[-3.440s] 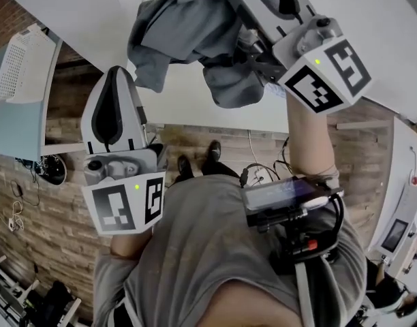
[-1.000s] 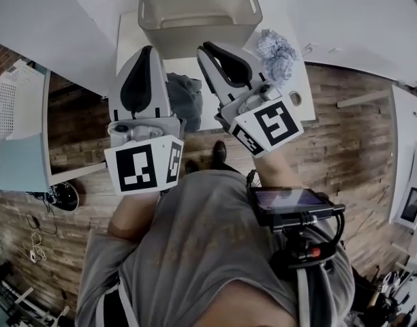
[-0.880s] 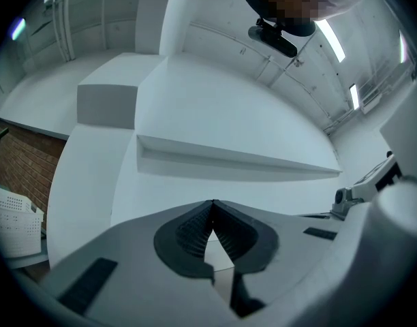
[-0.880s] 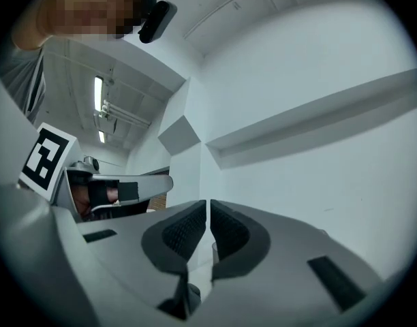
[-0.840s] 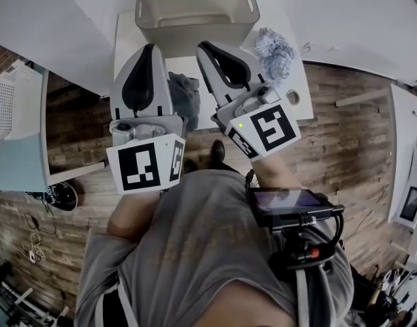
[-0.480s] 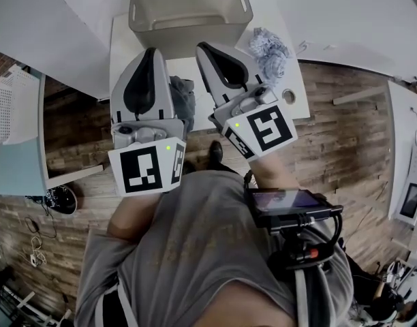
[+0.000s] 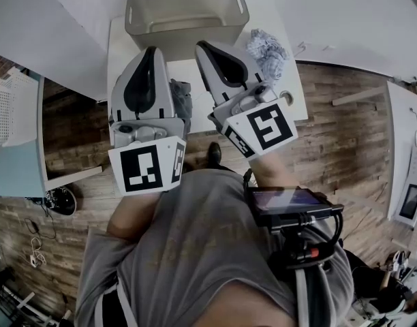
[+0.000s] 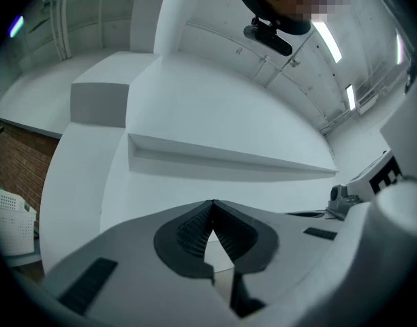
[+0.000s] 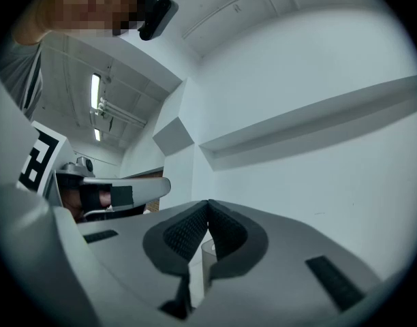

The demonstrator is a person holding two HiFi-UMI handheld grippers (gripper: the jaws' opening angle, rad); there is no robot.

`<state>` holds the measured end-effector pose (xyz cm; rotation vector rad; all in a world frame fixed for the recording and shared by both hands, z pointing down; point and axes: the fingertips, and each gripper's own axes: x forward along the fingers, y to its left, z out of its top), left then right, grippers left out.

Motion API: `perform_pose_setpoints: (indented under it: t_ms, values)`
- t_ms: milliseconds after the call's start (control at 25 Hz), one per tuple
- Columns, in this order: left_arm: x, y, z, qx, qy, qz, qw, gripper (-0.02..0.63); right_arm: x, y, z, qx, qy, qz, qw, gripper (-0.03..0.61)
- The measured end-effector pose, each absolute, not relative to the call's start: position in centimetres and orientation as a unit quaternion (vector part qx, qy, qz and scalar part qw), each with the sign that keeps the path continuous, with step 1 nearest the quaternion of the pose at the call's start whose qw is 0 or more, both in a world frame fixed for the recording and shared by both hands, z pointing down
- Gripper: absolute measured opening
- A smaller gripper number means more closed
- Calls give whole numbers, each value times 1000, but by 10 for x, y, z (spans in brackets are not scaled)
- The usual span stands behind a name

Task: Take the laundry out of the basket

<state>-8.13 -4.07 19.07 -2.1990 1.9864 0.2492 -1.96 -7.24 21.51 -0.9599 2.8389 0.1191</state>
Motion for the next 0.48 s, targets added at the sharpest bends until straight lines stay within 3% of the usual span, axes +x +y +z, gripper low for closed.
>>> perform_pose_setpoints:
  t_ms: [480]
  values:
    - [-72, -49, 189, -739, 664, 79, 87, 8, -13, -81, 213, -316, 945, 40, 71, 8]
